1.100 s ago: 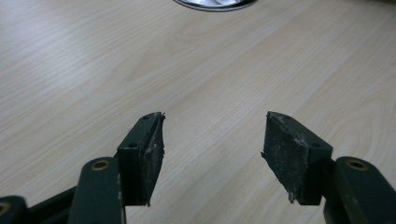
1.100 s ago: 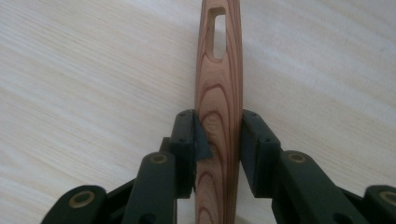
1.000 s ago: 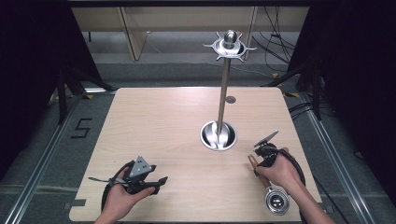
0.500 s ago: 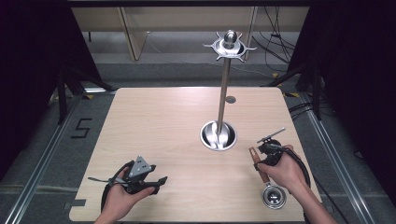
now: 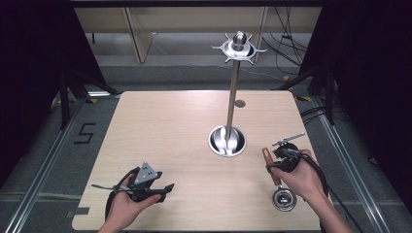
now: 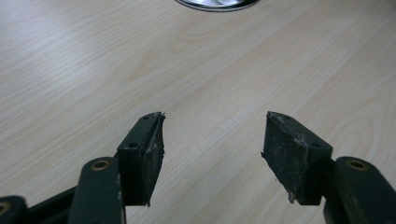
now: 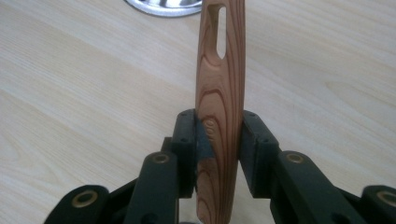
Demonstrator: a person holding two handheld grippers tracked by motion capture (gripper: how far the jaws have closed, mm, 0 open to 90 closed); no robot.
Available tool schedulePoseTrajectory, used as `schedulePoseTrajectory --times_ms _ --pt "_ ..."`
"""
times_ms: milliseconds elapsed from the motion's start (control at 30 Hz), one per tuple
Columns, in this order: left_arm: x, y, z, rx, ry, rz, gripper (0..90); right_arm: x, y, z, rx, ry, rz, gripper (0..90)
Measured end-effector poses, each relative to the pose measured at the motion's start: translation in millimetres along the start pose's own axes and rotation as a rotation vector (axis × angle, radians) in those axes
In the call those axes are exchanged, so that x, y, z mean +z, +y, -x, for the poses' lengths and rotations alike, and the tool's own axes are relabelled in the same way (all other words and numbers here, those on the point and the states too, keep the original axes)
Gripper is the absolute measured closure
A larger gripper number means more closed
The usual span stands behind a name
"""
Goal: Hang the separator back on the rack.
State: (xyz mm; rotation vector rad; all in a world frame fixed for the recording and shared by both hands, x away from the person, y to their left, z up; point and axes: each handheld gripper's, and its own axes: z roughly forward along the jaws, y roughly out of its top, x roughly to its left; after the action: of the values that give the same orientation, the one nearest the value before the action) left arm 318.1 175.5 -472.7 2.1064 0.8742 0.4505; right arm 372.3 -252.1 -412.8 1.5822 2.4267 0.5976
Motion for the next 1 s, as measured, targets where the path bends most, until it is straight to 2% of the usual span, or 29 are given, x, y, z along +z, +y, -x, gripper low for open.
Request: schedulePoseTrajectory --times_ms 100,200,233,267,300,333,433,500,567,667,800,833,900,933,967,1000 --pt "0.8 -0.4 0.3 -0.006 -0.002 0.011 37.4 -4.4 0.9 -1.0 -0.005 0.007 0.018 70.7" --pt "0.4 -0.7 2.5 -0.036 -0.009 0.011 37.4 -8.5 1.9 -1.3 -0.023 0.005 0.040 70.8" --pt "0.4 -0.7 2.5 -0.037 -0.008 0.011 37.4 -9.3 2.3 -1.5 -0.021 0.000 0.057 70.9" --pt "-0.5 -0.3 0.8 -0.018 -0.010 -0.002 37.4 -11.1 2.8 -2.2 -0.020 0.002 0.063 70.9" --pt "-0.3 -0.4 1.6 -0.025 -0.006 0.001 37.4 -12.8 3.2 -1.7 -0.030 0.002 0.071 71.0" --pt "0.4 -0.6 2.5 -0.036 -0.006 0.009 37.4 -14.9 4.0 -2.7 -0.015 0.008 0.075 71.1" --pt "-0.9 0.0 1.1 -0.019 -0.012 -0.010 37.4 -19.0 5.1 -3.1 -0.024 0.005 0.100 71.3" --pt "-0.2 -0.3 2.3 -0.035 -0.011 0.003 37.4 -19.7 5.8 -3.2 -0.028 0.003 0.102 71.4" --pt "-0.7 -0.3 1.4 -0.020 -0.002 0.002 37.4 -19.3 6.1 -2.9 -0.029 0.011 0.120 71.4" --pt "0.4 -1.3 2.6 -0.048 -0.001 0.005 37.4 -19.7 6.3 -3.1 -0.034 -0.003 0.129 71.4" --pt "0.4 -0.9 2.8 -0.045 -0.003 -0.001 37.4 -22.3 5.6 -5.3 -0.050 -0.003 0.155 71.5" --pt "0.3 -0.2 0.3 -0.004 -0.003 0.000 37.4 -22.7 5.8 -5.9 -0.046 -0.006 0.171 71.6" --pt "0.2 -0.2 0.1 -0.001 -0.001 0.001 37.4 -23.9 6.2 -5.0 -0.073 -0.019 0.195 71.6" --pt "-0.1 -0.1 0.2 -0.003 0.000 0.000 37.4 -24.2 6.6 -5.1 -0.075 -0.010 0.208 71.6" --pt "0.2 -0.3 0.6 -0.010 0.003 0.003 37.4 -26.0 6.7 -5.3 -0.081 -0.017 0.216 71.6" --pt "0.2 -1.1 2.6 -0.046 0.001 -0.002 37.4 -25.9 7.4 -5.1 -0.085 -0.011 0.232 71.7"
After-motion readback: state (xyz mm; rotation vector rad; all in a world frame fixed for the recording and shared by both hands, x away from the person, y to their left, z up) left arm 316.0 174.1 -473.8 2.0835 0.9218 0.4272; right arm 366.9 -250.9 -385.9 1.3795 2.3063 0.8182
